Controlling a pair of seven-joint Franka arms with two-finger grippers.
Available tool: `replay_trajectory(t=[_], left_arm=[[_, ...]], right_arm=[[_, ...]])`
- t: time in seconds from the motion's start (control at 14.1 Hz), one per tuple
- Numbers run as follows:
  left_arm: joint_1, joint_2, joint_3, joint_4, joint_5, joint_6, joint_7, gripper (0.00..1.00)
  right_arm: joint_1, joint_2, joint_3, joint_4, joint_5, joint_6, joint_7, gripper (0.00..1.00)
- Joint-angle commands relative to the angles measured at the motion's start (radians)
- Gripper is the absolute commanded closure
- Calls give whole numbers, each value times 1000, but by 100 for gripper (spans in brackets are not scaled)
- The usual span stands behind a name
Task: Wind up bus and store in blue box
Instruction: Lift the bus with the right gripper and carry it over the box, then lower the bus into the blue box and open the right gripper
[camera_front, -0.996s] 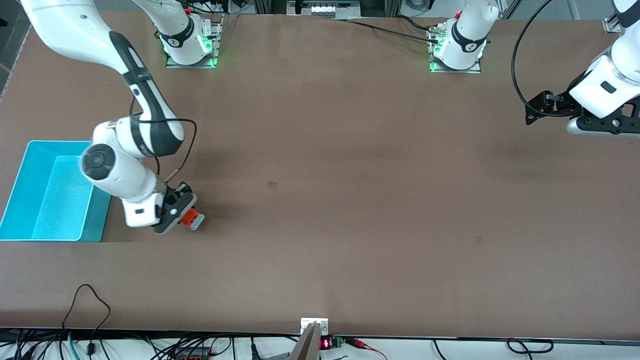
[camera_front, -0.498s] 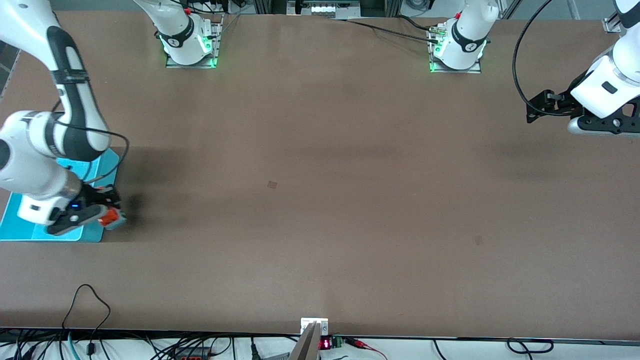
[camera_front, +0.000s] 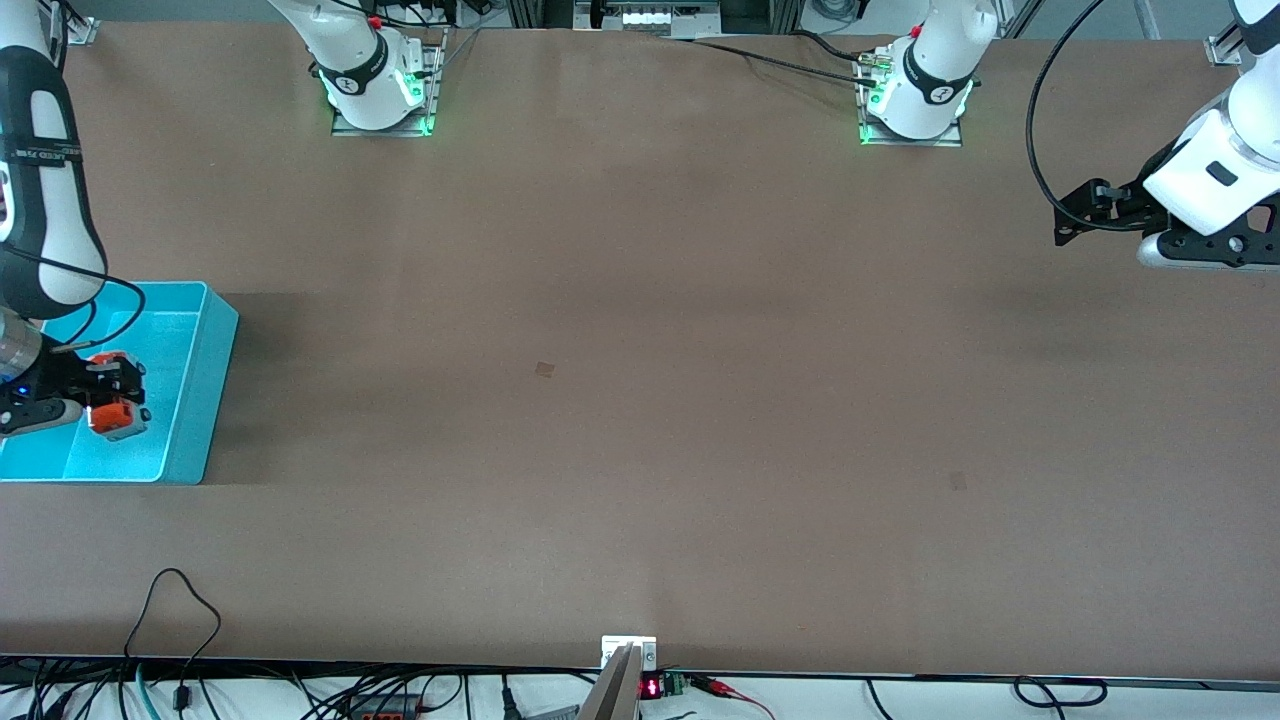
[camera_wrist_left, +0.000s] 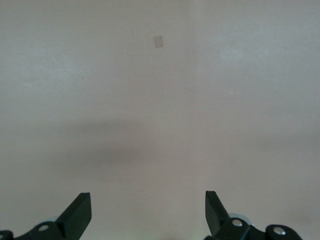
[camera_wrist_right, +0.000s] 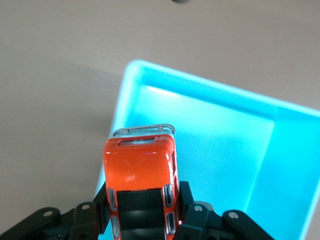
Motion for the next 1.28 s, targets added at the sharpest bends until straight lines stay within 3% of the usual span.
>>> replay_trajectory(t=[0.0, 0.28, 1.0, 1.07, 1.14, 1.21], left_arm=[[5, 16, 0, 34, 0, -23, 19, 0], [9, 17, 0, 34, 0, -23, 17, 0], [9, 17, -2, 34, 0, -23, 16, 0], [9, 17, 0, 34, 0, -23, 17, 0], [11, 17, -1, 34, 0, -23, 17, 0], [9, 17, 0, 34, 0, -23, 17, 0]], right_arm=[[0, 31, -34, -11, 37, 4, 10, 100], [-12, 93, -46, -9, 107, 21, 15, 100], [-49, 177, -69, -12, 143, 62, -1, 97], [-54, 182, -69, -12, 143, 62, -1, 87], [-55, 188, -69, -12, 144, 62, -1, 70], [-55, 189, -69, -12, 144, 62, -1, 61]])
